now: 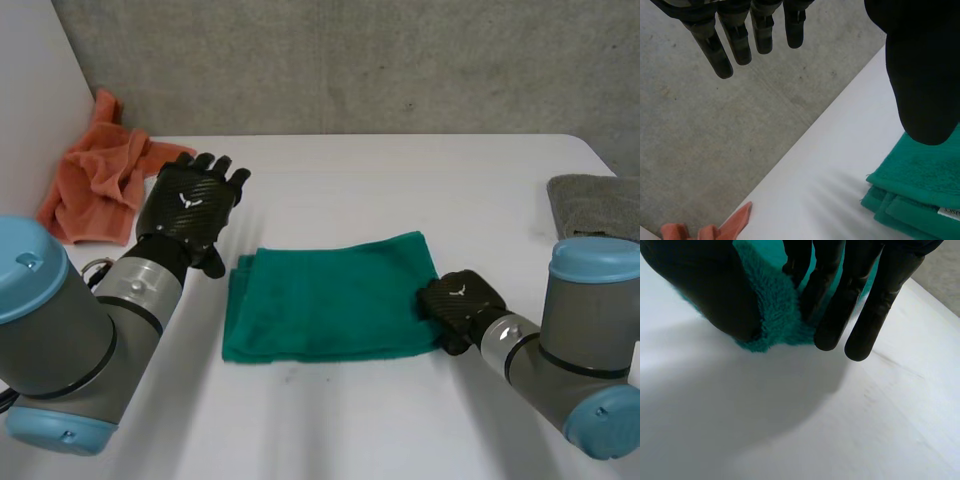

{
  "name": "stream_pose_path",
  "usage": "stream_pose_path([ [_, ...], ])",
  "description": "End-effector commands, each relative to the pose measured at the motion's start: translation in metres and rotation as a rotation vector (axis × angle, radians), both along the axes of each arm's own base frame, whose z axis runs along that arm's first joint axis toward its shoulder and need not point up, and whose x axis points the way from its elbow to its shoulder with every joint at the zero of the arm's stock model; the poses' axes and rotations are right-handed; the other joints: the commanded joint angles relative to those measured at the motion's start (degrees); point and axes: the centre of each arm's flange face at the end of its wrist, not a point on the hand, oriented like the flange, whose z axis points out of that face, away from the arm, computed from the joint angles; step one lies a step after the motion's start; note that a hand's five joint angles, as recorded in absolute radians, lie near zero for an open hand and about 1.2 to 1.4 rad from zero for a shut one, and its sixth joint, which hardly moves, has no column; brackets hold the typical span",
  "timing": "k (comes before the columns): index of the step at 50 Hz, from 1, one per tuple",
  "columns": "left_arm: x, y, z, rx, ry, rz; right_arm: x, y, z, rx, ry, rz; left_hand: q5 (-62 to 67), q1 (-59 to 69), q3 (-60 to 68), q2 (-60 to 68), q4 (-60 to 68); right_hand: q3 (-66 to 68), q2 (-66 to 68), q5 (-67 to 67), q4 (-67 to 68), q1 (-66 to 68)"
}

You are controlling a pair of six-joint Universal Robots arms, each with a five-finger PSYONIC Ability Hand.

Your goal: Fold the laundry.

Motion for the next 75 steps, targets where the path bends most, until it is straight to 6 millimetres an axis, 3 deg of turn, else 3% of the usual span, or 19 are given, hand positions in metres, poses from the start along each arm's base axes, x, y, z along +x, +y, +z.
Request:
stream_pose_path([
  [1,0.007,0.000,0.008,-0.016,0.011,0.023,0.013,-0.021,0.040,-0.181,-0.021,-0.016,-2.71,-0.92,-1.90,-1.51,-1.65,12.37,16.75,15.29,12.15,31.11],
  [5,0.018,-0.006,0.018,-0.042,0.025,0.060,0.059,0.000,0.076,-0.291,-0.087,0.112,-2.71,-0.92,-1.90,-1.51,-1.65,12.37,16.75,15.29,12.15,31.11],
  [6,0.023,-0.010,0.022,-0.051,0.030,0.079,0.081,0.013,0.084,-0.319,-0.115,0.177,-2.71,-0.92,-1.90,-1.51,-1.65,12.37,16.75,15.29,12.15,31.11],
  [8,0.028,-0.013,0.024,-0.057,0.034,0.098,0.101,0.028,0.087,-0.335,-0.138,0.243,-2.71,-0.92,-1.90,-1.51,-1.65,12.37,16.75,15.29,12.15,31.11],
  [13,0.041,-0.019,0.029,-0.068,0.046,0.143,0.151,0.074,0.081,-0.349,-0.172,0.423,-2.71,-0.92,-1.90,-1.51,-1.65,12.37,16.75,15.29,12.15,31.11],
  [17,0.044,-0.021,0.029,-0.057,0.064,0.154,0.180,0.109,0.050,-0.298,-0.150,0.554,-2.71,-0.92,-1.90,-1.51,-1.65,12.37,16.75,15.29,12.15,31.11],
  [18,0.044,-0.021,0.028,-0.050,0.074,0.152,0.181,0.110,0.046,-0.285,-0.143,0.557,-2.71,-0.92,-1.90,-1.51,-1.65,8.43,12.82,11.35,8.21,27.18],
  [20,0.043,-0.021,0.028,-0.045,0.085,0.148,0.180,0.110,0.039,-0.249,-0.122,0.556,-2.71,-0.92,-1.90,-1.51,-1.65,-29.45,-25.06,-26.53,-29.67,-10.70],
  [21,0.042,-0.020,0.029,-0.042,0.091,0.145,0.178,0.109,0.041,-0.231,-0.112,0.541,-2.71,-0.92,-1.90,-1.51,-1.65,-55.94,-51.55,-53.02,-56.15,-37.19],
  [22,0.041,-0.020,0.029,-0.035,0.103,0.140,0.178,0.109,0.043,-0.226,-0.109,0.536,-2.71,-0.92,-1.90,-1.51,-1.65,-57.63,-53.25,-54.71,-57.85,-38.89],
  [25,0.038,-0.019,0.030,-0.024,0.127,0.130,0.174,0.106,0.054,-0.209,-0.129,0.494,-2.71,-0.92,-1.90,-1.51,-1.65,-57.63,-53.25,-54.71,-57.85,-38.89],
  [29,0.025,-0.013,0.038,-0.005,0.187,0.078,0.149,0.064,0.079,-0.116,-0.281,0.274,-2.71,-0.92,-1.90,-1.51,-1.65,-57.63,-53.25,-54.71,-57.85,-38.89],
  [33,0.001,-0.004,0.029,0.079,0.222,0.005,0.134,0.047,0.092,-0.014,-0.405,0.168,-2.49,-0.70,-1.69,-1.30,-1.43,-57.63,-53.25,-54.71,-57.85,-38.89],
  [38,-0.023,0.005,-0.002,0.252,0.183,-0.044,0.128,0.040,0.071,0.106,-0.383,0.128,-1.49,0.30,-0.68,-0.29,-0.43,-57.63,-53.25,-54.71,-57.85,-38.89],
  [45,-0.023,0.004,-0.046,0.409,0.089,-0.004,0.127,0.025,0.045,0.178,-0.342,0.089,-0.98,0.81,-0.18,0.21,0.08,-57.63,-53.25,-54.71,-57.85,-38.89],
  [54,-0.017,0.005,-0.075,0.507,0.015,0.047,0.128,0.022,0.023,0.221,-0.263,0.080,-0.81,0.98,-0.01,0.38,0.25,-57.63,-53.25,-54.71,-57.85,-38.89],
  [70,-0.021,0.000,-0.065,0.485,-0.036,0.020,0.122,0.016,0.033,0.109,-0.153,0.086,-0.81,0.98,-0.01,0.38,0.25,-53.17,-48.79,-50.25,-53.39,-34.43],
  [74,-0.021,-0.005,-0.048,0.422,-0.070,0.005,0.116,0.016,0.053,0.029,-0.141,0.055,-1.65,0.14,-0.84,-0.46,-0.59,-56.87,-52.48,-53.95,-57.09,-38.12],
  [75,-0.020,-0.008,-0.027,0.369,-0.051,-0.005,0.113,0.018,0.063,-0.011,-0.152,0.056,-1.82,-0.03,-1.01,-0.62,-0.76,-57.63,-53.25,-54.71,-57.85,-38.89],
])
